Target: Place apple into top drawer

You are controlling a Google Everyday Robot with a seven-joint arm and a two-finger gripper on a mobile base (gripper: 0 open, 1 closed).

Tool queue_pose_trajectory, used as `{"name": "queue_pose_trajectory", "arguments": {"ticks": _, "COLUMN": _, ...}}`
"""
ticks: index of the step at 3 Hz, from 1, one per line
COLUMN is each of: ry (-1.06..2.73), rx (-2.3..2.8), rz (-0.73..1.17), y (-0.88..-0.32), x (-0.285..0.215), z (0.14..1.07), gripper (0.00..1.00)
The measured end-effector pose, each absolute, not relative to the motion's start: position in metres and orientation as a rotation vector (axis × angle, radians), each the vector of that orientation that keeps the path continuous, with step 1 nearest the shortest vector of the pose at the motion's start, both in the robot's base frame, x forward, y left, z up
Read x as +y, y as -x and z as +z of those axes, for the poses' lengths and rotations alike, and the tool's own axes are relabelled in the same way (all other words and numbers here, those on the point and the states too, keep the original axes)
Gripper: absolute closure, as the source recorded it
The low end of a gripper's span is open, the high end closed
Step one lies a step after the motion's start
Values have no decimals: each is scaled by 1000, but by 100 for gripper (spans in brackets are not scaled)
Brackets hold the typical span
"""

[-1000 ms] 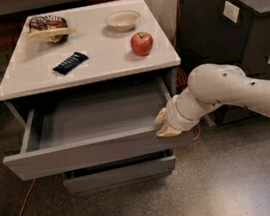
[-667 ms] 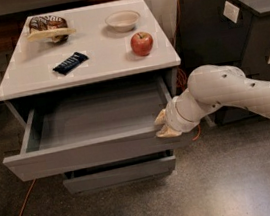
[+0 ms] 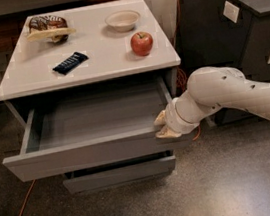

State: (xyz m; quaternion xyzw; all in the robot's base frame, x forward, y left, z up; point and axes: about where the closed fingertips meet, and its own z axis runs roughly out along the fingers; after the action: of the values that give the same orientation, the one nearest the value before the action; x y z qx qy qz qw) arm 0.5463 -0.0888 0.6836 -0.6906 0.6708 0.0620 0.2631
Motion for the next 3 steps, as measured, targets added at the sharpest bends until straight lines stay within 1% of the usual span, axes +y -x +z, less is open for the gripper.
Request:
{"name": "queue_pose_trajectory", "arguments": {"ticks": 1, "ry": 1868, "rx": 1814, "rz": 168, "y": -546, "x": -89, "z": 684, "gripper": 100}}
{"name": "queue_pose_trajectory", "arguments": {"ticks": 2, "ry": 1868, "rx": 1814, "rz": 168, "y": -546, "x": -89, "z": 684, "gripper": 87}}
{"name": "queue_pose_trajectory", "arguments": {"ticks": 3, "ry": 1868, "rx": 1814, "rz": 168, "y": -546, "x": -89, "z": 684, "gripper": 64}}
